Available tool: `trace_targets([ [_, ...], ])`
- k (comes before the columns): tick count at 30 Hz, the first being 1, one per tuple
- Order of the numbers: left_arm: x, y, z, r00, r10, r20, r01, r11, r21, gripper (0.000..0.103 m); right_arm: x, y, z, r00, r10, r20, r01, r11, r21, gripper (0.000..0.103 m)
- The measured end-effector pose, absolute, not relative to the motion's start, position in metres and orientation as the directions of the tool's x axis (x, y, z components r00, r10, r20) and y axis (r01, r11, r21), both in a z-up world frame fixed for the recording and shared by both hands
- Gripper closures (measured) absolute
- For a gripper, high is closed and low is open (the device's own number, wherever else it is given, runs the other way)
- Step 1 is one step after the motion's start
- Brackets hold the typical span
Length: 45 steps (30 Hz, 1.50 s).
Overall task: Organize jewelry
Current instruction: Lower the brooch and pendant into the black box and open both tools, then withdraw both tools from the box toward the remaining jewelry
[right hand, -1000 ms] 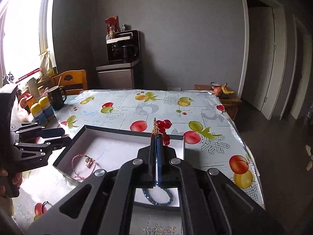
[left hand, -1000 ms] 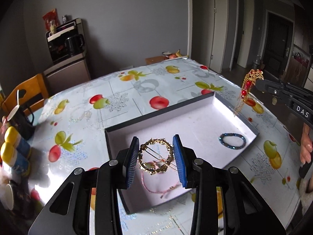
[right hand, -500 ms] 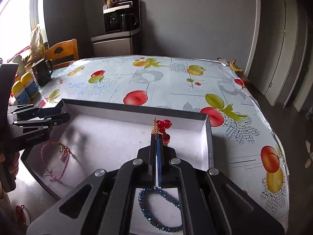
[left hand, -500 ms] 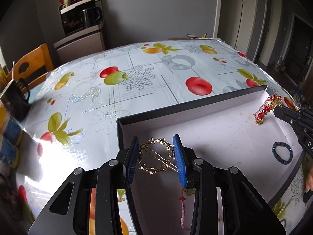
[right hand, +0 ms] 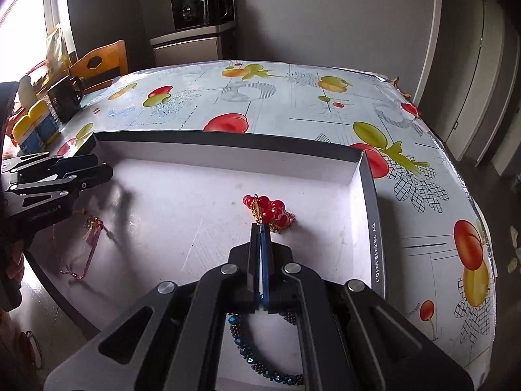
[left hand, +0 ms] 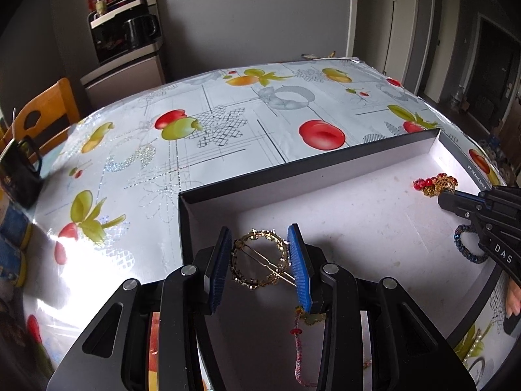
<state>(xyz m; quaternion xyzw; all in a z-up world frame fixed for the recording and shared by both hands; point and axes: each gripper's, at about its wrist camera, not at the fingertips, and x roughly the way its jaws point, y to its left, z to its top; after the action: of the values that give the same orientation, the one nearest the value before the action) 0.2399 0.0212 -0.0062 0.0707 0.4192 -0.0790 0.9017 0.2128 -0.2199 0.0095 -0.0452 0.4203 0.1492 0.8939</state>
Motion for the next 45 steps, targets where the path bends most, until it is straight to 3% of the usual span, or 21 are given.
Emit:
trace_targets([
  [7, 0.239, 0.023, -0.006, 0.64, -0.087, -0.764, 0.207, 0.977, 0.061, 0.065, 0.213, -0.224, 0.009, 0.601, 0.241, -0.762, -0.301, 0.952, 0.064, 0.102],
  [15, 0.237, 0.024, -0.005, 0.641, -0.101, -0.761, 0.211, 0.976, 0.048, 0.062, 0.209, -0.231, 0.019, 0.634, 0.26, -0.728, -0.289, 0.953, 0.089, 0.079],
  [21, 0.227, 0.021, 0.009, 0.672, -0.112, -0.732, 0.218, 0.975, 0.05, 0.05, 0.205, -0.236, 0.031, 0.669, 0.268, -0.693, -0.278, 0.955, 0.1, 0.052],
  [23, 0.218, 0.018, 0.02, 0.694, -0.101, -0.712, 0.206, 0.977, 0.062, 0.032, 0.202, -0.239, 0.037, 0.678, 0.27, -0.683, -0.272, 0.956, 0.107, 0.023],
  [25, 0.205, 0.016, 0.032, 0.718, -0.086, -0.691, 0.2, 0.976, 0.086, 0.022, 0.195, -0.246, 0.048, 0.693, 0.266, -0.67, -0.265, 0.958, 0.107, 0.012],
  [27, 0.192, 0.015, 0.044, 0.739, -0.068, -0.671, 0.197, 0.973, 0.118, 0.019, 0.184, -0.253, 0.063, 0.718, 0.259, -0.646, -0.269, 0.959, 0.085, 0.005],
  [36, 0.132, 0.021, 0.073, 0.774, -0.055, -0.631, 0.176, 0.976, 0.13, 0.01, 0.118, -0.274, 0.108, 0.766, 0.246, -0.594, -0.291, 0.957, 0.022, 0.006],
  [45, 0.054, 0.05, 0.04, 0.714, -0.089, -0.694, 0.202, 0.976, 0.083, 0.008, 0.051, -0.274, 0.081, 0.736, 0.286, -0.613, -0.351, 0.936, 0.016, 0.006],
])
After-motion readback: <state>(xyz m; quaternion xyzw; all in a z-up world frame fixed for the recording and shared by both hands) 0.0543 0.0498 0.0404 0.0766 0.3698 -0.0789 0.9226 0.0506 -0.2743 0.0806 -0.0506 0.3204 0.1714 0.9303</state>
